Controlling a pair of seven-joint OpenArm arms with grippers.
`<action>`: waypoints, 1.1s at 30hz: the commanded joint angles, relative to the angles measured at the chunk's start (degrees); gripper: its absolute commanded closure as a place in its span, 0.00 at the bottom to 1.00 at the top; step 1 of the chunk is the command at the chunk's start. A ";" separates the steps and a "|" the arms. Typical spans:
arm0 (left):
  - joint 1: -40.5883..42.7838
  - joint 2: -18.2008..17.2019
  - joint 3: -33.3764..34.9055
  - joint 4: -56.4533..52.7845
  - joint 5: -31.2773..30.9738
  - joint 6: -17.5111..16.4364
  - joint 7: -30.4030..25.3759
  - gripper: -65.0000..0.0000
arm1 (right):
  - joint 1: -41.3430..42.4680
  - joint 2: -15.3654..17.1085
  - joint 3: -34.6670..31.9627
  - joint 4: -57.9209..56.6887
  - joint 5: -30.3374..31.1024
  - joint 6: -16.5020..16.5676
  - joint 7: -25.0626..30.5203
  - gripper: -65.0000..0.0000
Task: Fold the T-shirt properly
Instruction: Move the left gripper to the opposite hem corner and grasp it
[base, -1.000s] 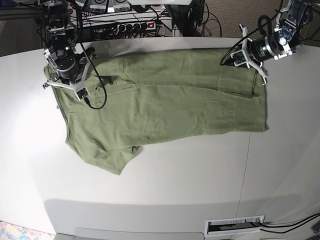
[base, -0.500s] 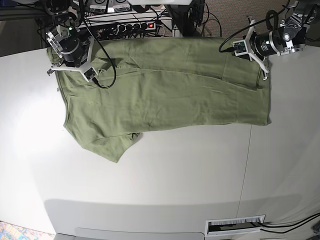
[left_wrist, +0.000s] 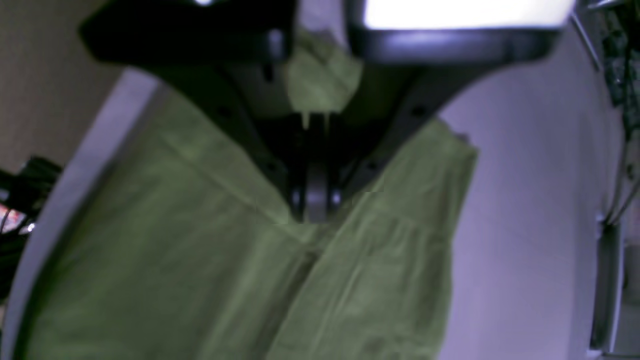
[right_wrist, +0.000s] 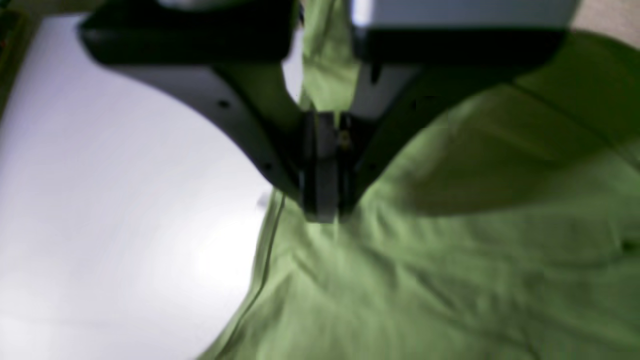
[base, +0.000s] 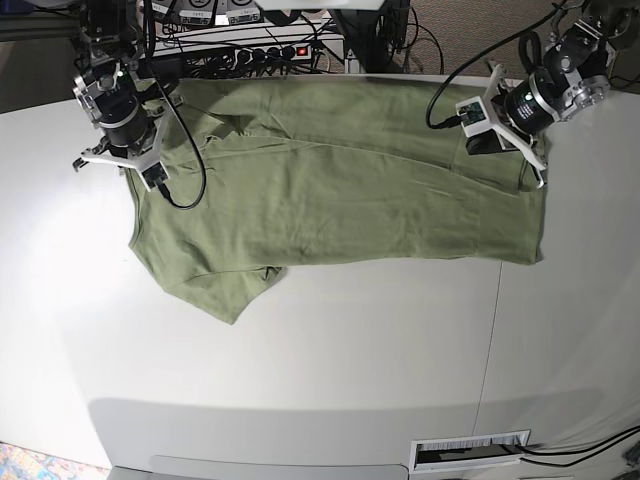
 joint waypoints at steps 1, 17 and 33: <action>-1.03 -0.83 -0.46 1.25 0.42 0.68 -0.83 1.00 | 0.76 0.63 0.50 1.11 0.79 -0.42 0.81 1.00; -25.07 -0.33 -0.46 -23.56 -21.22 0.28 -4.07 0.78 | 6.12 -0.94 0.50 1.11 4.55 -0.48 1.16 1.00; -40.89 2.73 -0.44 -51.19 -38.93 -12.96 -3.15 0.65 | 10.27 -7.10 0.50 1.05 4.52 -0.42 2.58 0.86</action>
